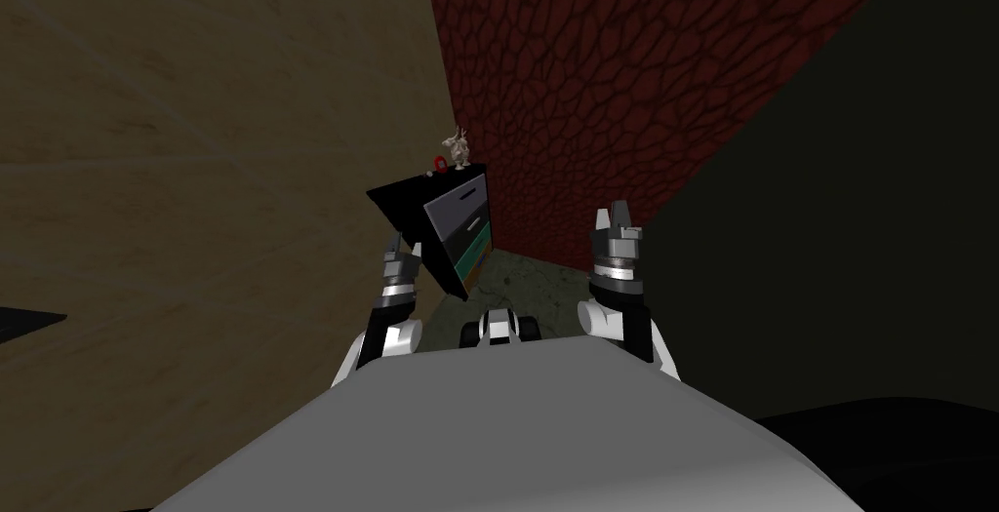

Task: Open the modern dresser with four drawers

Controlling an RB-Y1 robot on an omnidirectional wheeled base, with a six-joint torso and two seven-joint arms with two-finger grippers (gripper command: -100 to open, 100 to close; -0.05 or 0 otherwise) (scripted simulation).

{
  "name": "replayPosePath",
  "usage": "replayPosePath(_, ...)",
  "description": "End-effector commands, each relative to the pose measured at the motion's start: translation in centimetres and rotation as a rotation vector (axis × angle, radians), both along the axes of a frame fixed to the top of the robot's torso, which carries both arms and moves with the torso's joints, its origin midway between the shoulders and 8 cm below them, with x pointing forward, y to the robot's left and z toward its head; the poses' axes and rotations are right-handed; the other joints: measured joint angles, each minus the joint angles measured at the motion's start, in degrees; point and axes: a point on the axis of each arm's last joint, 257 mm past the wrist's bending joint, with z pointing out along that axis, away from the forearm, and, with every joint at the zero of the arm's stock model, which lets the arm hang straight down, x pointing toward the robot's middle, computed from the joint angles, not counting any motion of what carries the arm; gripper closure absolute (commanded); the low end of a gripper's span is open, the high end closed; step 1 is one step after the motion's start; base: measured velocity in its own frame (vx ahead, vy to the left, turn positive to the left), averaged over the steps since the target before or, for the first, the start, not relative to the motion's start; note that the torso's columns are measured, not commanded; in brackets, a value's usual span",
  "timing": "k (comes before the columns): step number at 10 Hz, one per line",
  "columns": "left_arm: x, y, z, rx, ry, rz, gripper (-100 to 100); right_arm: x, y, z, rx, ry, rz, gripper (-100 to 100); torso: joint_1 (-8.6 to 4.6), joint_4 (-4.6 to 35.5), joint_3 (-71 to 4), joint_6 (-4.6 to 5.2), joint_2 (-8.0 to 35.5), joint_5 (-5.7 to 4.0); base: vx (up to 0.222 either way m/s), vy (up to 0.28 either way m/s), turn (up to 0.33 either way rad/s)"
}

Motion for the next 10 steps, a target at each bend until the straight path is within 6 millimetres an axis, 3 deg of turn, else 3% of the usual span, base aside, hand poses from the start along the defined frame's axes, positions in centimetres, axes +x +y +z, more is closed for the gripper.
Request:
replayPosePath(1,0.5,-0.1,-1.7,0.028,0.027,-0.014,-100,0.0,0.0,0.0,0.0,0.0,0.0,0,-0.04,0.08,0.01,0.0,0.15,-0.01,0.072,-0.009,-0.01)
replayPosePath(10,2.7,0.7,-9.1,0.07,0.132,-0.026,-100,0.0,0.0,0.0,0.0,0.0,0.0,0,-0.06,0.12,0.04,0.0,0.21,-0.02,0.098,-0.009,-0.015)
